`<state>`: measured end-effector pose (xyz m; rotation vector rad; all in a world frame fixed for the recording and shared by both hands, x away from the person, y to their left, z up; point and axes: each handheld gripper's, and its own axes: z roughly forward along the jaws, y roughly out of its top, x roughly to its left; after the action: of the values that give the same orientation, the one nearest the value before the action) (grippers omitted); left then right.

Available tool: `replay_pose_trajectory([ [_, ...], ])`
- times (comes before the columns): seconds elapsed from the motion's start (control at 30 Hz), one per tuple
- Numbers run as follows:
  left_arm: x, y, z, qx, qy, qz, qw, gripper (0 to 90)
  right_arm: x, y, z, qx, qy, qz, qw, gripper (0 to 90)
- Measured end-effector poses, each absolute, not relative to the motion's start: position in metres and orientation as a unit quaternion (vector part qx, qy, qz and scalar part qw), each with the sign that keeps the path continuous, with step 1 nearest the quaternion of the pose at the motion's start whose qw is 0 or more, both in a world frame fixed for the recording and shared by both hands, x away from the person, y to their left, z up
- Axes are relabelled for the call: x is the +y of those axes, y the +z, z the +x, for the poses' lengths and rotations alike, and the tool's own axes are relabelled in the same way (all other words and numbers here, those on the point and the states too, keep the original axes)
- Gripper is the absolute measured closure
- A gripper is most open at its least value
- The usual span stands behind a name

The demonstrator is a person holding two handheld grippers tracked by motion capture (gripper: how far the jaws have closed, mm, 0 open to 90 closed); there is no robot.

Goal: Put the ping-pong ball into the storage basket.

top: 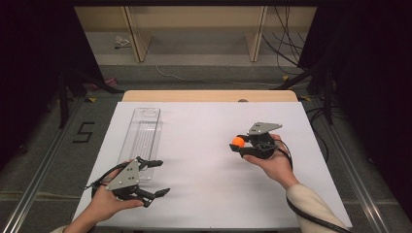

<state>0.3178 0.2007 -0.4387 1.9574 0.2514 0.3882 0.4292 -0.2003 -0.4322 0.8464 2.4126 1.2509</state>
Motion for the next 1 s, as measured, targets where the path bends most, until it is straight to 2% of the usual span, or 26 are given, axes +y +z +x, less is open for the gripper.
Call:
replay_pose_trajectory([
  [1.0,0.201,-0.439,0.318,0.105,0.163,0.822,0.536,16.6,-0.179,-0.43,0.432,0.841,0.443,0.279,0.14,51.5],
])
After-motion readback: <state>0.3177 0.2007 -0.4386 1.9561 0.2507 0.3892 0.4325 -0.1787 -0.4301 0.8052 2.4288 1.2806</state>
